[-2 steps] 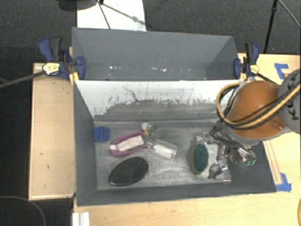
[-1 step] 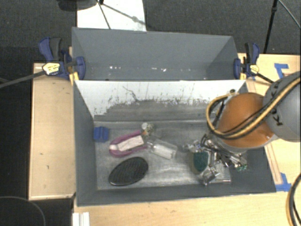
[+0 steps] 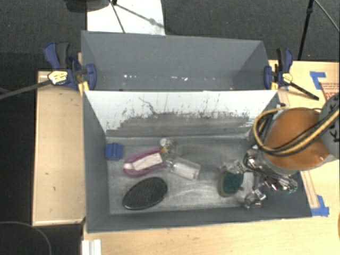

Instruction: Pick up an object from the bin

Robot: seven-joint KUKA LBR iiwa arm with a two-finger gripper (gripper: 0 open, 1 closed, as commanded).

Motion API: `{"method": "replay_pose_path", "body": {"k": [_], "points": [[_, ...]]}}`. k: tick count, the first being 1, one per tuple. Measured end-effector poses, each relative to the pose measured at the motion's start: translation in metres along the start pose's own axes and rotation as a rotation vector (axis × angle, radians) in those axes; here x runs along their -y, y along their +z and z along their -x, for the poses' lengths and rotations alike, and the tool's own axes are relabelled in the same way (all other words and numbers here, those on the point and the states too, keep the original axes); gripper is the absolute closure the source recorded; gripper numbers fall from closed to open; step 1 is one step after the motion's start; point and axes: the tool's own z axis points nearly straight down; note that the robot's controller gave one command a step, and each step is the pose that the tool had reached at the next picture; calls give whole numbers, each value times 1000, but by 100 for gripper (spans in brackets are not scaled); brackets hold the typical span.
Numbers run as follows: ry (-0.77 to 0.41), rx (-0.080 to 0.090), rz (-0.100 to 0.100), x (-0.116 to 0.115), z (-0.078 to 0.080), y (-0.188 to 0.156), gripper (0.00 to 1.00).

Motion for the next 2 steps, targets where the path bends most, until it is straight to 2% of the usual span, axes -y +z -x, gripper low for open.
{"method": "replay_pose_path", "body": {"k": [1, 2], "points": [[-125, -11, 9, -18, 35, 2, 0], [-119, -15, 9, -16, 33, 2, 100]]}}
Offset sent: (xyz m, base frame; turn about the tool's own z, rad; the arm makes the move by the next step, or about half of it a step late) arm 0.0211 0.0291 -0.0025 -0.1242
